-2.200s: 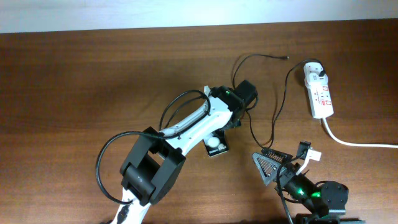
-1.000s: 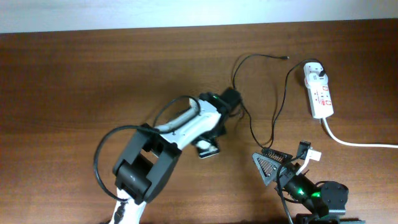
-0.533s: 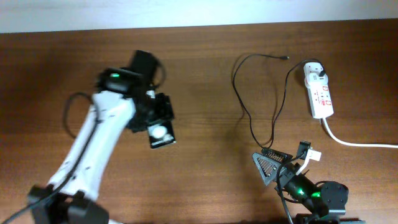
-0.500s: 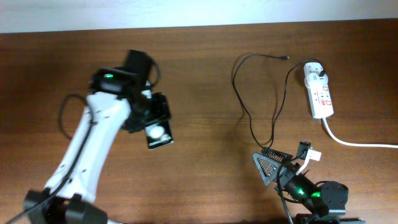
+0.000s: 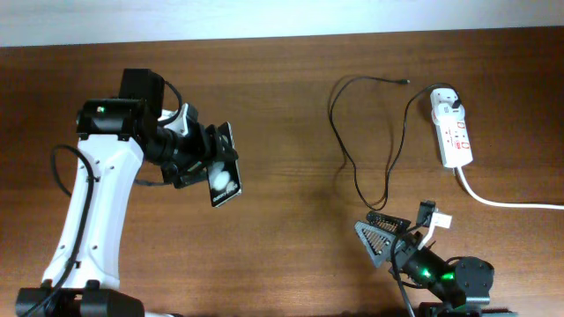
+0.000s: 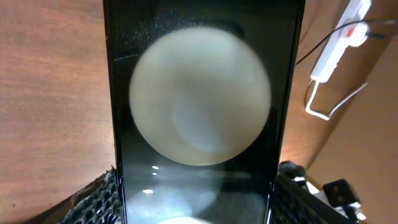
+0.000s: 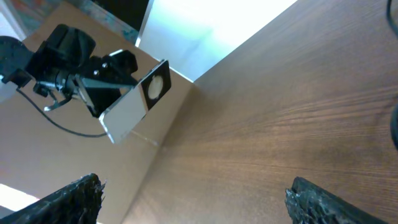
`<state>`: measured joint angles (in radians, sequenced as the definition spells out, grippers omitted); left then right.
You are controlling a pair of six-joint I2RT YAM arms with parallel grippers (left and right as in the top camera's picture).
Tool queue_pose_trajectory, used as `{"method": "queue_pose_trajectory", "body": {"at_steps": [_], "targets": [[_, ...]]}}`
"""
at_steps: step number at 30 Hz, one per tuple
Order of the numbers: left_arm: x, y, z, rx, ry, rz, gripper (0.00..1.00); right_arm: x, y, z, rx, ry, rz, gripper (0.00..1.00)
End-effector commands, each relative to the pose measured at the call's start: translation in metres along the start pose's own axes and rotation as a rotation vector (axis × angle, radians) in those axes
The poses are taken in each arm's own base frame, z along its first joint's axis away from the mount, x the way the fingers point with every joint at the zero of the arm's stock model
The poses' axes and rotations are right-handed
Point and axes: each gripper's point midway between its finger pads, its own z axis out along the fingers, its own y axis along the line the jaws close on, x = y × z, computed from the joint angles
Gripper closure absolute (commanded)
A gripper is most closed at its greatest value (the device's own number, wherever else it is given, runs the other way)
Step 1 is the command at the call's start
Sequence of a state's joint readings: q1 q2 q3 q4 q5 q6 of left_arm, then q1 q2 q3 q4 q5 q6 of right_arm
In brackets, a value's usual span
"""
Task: Plug charger to phone and switch on socket
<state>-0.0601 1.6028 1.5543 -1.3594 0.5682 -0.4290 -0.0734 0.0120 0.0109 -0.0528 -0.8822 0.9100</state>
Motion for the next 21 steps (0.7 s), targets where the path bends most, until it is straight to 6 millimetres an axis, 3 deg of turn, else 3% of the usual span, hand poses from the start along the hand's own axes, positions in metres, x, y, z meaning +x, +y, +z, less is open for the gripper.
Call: {"method": "queue_pose_trajectory", "body": {"at_steps": [1, 4, 9, 12, 14, 16, 21], "targets": [[-0.003, -0.012, -0.009, 0.051, -0.035, -0.014, 0.41, -0.003, 0.013, -0.002, -0.031, 0.004, -0.034, 0.02], [-0.008, -0.015, -0.009, 0.060, -0.053, -0.009, 0.41, -0.017, 0.034, -0.004, -0.045, -0.018, -0.060, 0.01], [-0.013, -0.017, -0.010, 0.071, -0.072, -0.024, 0.41, -0.045, 0.037, 0.007, 0.037, 0.007, -0.002, 0.00], [-0.015, -0.018, -0.010, 0.074, -0.078, -0.032, 0.41, -0.070, 0.043, 0.026, 0.070, 0.056, 0.010, 0.01], [-0.017, -0.019, -0.010, 0.077, -0.083, -0.034, 0.41, -0.081, 0.057, 0.052, 0.085, 0.093, 0.009, 0.03], [-0.018, -0.019, -0.010, 0.081, -0.089, -0.039, 0.41, -0.072, 0.068, 0.080, 0.115, 0.116, -0.021, 0.03], [-0.021, -0.021, -0.011, 0.087, -0.097, -0.063, 0.41, -0.021, 0.090, 0.139, 0.205, 0.059, -0.141, 0.03]]}}
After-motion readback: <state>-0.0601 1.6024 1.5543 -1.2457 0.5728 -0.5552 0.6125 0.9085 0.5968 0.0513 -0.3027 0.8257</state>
